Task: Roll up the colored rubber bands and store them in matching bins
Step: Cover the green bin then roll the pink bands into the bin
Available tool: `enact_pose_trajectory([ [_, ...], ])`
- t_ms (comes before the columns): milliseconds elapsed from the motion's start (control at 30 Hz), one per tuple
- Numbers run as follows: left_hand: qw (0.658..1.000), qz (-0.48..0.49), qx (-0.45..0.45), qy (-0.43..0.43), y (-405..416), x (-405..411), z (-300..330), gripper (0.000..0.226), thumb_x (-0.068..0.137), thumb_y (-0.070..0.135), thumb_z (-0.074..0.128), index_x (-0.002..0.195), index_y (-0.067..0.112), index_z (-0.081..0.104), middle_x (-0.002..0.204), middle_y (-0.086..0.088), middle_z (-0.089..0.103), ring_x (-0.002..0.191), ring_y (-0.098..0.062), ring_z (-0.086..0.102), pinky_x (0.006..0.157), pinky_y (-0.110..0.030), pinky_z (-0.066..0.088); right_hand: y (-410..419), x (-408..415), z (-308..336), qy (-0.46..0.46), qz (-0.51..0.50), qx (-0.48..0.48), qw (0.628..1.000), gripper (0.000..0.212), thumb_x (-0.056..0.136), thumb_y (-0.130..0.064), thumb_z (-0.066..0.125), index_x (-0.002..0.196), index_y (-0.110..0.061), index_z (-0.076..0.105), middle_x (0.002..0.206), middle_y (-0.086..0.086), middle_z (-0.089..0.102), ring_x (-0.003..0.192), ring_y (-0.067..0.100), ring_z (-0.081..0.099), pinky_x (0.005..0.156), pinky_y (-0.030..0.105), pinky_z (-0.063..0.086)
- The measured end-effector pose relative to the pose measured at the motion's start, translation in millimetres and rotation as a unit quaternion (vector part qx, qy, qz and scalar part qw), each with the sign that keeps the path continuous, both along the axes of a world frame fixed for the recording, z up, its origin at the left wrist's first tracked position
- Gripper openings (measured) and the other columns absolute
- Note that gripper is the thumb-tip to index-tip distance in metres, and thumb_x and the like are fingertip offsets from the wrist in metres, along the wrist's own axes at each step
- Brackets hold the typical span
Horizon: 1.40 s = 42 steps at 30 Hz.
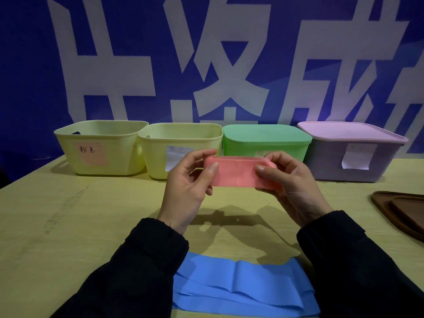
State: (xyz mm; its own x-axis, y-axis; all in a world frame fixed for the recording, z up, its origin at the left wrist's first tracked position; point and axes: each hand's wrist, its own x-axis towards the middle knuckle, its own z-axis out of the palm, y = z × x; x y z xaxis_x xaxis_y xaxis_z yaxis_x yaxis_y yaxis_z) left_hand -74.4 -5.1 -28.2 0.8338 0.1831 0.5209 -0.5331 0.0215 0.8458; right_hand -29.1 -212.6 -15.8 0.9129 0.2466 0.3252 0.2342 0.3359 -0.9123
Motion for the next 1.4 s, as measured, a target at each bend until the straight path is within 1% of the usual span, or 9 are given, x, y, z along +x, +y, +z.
enact_pose_trajectory([
  [100,1.000,0.000,-0.014,0.014,-1.1,-0.6,2.7,0.034,0.090,0.013,0.073,0.120,0.024,0.064,0.094,0.005,0.070,0.069,-0.009,0.059,0.058,-0.026,0.049,1.3,-2.7,1.8,-0.001,-0.002,0.011,1.000,0.018,0.072,-0.007,0.075,0.084,-0.013,0.063,0.089,0.005,0.066,0.075,0.016,0.062,0.058,0.024,0.056],
  [267,1.000,0.008,-0.025,0.012,0.3,1.0,1.9,0.024,0.082,0.013,0.079,0.102,0.023,0.070,0.098,0.006,0.073,0.077,-0.009,0.067,0.062,-0.026,0.054,0.7,-0.9,2.5,0.011,-0.035,0.034,0.999,0.025,0.066,-0.007,0.080,0.087,-0.012,0.067,0.093,0.011,0.067,0.076,0.019,0.064,0.062,0.022,0.058],
  [500,0.998,-0.043,-0.037,0.018,-2.4,0.5,1.4,0.034,0.093,0.010,0.067,0.124,0.024,0.064,0.100,-0.001,0.071,0.083,-0.012,0.065,0.064,-0.027,0.055,-0.4,1.6,3.0,0.065,0.018,0.108,0.992,0.049,0.070,0.003,0.076,0.116,-0.006,0.063,0.100,0.014,0.072,0.079,0.020,0.069,0.069,0.024,0.061],
  [600,0.996,-0.080,-0.038,0.024,-4.2,-0.2,-0.8,0.028,0.101,0.010,0.058,0.117,0.029,0.071,0.103,-0.001,0.069,0.087,-0.018,0.060,0.066,-0.029,0.055,3.1,-0.5,2.5,0.067,0.017,0.084,0.994,0.044,0.068,0.002,0.076,0.111,-0.006,0.066,0.098,0.011,0.072,0.077,0.019,0.068,0.069,0.023,0.060],
  [767,0.998,-0.062,-0.015,0.024,-4.9,-0.4,0.5,0.028,0.092,0.011,0.071,0.118,0.019,0.066,0.094,0.001,0.071,0.074,-0.015,0.062,0.062,-0.033,0.056,5.9,-3.5,3.0,0.058,-0.006,0.067,0.996,0.044,0.070,0.001,0.075,0.113,-0.007,0.065,0.098,0.012,0.071,0.072,0.018,0.068,0.060,0.024,0.058],
  [900,0.997,-0.058,-0.039,0.032,-4.5,-1.2,1.2,0.027,0.088,0.007,0.071,0.113,0.011,0.063,0.098,-0.001,0.075,0.083,-0.015,0.071,0.064,-0.028,0.059,4.4,-4.0,4.3,0.060,0.001,0.083,0.995,0.045,0.071,0.002,0.075,0.114,-0.007,0.065,0.101,0.014,0.071,0.073,0.020,0.069,0.059,0.023,0.057],
  [1100,0.998,-0.058,-0.017,0.027,-6.0,-1.4,-0.5,0.031,0.101,0.007,0.057,0.123,0.027,0.066,0.108,-0.001,0.068,0.091,-0.015,0.066,0.069,-0.033,0.060,8.5,-3.3,1.2,0.058,0.011,0.076,0.995,0.047,0.066,-0.002,0.081,0.111,-0.007,0.066,0.101,0.014,0.071,0.075,0.020,0.070,0.063,0.025,0.058],
  [1300,0.999,-0.043,-0.002,0.021,-5.8,-1.7,0.1,0.030,0.093,0.007,0.069,0.119,0.019,0.063,0.090,0.002,0.071,0.065,-0.017,0.059,0.059,-0.029,0.053,9.1,-6.2,-0.8,0.047,0.014,0.043,0.998,0.023,0.068,-0.007,0.080,0.087,-0.013,0.070,0.090,0.007,0.072,0.076,0.017,0.068,0.063,0.026,0.058],
  [1400,0.998,-0.039,-0.021,0.033,-5.1,-2.4,0.9,0.024,0.089,0.007,0.072,0.111,0.013,0.065,0.095,0.002,0.073,0.077,-0.014,0.067,0.059,-0.027,0.057,9.6,-8.2,0.5,0.036,0.006,0.037,0.999,0.016,0.069,-0.007,0.078,0.080,-0.016,0.071,0.084,0.005,0.071,0.072,0.014,0.067,0.059,0.024,0.055],
])
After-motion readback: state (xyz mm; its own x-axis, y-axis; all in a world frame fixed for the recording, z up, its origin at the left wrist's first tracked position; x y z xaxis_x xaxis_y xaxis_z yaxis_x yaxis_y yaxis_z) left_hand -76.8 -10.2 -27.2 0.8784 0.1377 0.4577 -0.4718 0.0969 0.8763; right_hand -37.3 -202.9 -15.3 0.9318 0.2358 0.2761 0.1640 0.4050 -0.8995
